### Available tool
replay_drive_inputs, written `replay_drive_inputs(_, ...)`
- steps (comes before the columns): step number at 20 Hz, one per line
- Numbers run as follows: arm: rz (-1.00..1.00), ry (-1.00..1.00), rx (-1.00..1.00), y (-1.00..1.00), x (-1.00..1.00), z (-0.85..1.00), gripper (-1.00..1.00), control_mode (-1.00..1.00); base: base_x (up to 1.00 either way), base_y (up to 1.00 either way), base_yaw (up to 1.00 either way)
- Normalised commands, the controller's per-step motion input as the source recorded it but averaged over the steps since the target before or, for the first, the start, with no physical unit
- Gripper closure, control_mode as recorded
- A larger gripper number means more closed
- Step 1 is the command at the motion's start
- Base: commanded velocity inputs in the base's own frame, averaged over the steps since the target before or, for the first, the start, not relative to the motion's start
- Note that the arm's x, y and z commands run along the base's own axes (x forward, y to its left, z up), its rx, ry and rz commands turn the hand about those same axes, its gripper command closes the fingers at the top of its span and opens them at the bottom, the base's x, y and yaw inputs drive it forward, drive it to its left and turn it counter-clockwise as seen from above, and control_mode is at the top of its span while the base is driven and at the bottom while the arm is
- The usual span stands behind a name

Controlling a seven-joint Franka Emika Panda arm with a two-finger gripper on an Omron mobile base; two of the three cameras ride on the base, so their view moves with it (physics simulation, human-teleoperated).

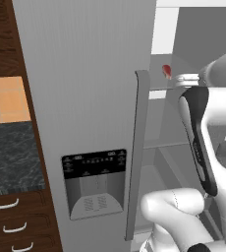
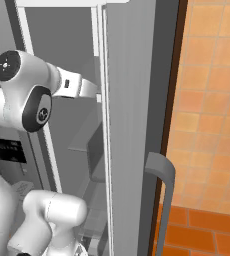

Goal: Place one potato and one steak in each tupperware on the nearby counter, to pack two identical lunches.

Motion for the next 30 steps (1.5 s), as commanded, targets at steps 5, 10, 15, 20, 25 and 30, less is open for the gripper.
replay_drive_inputs(5, 0.0, 0.09, 0.01, -0.36, 0.81, 0.0, -1.0, -1.0, 0.0, 0.0, 0.0)
replay_drive_inputs(10, 0.0, 0.16, 0.0, -0.14, 0.77, 0.0, -1.0, -1.0, 0.0, 0.0, 0.0)
replay_drive_inputs(15, 0.0, 0.07, 0.0, 0.0, 0.6, -0.04, -1.0, -1.0, 0.0, 0.0, 0.0)
replay_drive_inputs(20, 0.01, 0.08, 0.0, 0.0, 0.68, -0.23, -1.0, -1.0, 0.0, 0.0, 0.0)
replay_drive_inputs(25, 0.02, 0.0, 0.03, -0.15, 0.62, -0.36, -1.0, -1.0, 0.0, 0.0, 0.0)
replay_drive_inputs(30, 0.0, 0.05, 0.0, -0.09, 0.65, -0.26, -1.0, -1.0, 0.0, 0.0, 0.0)
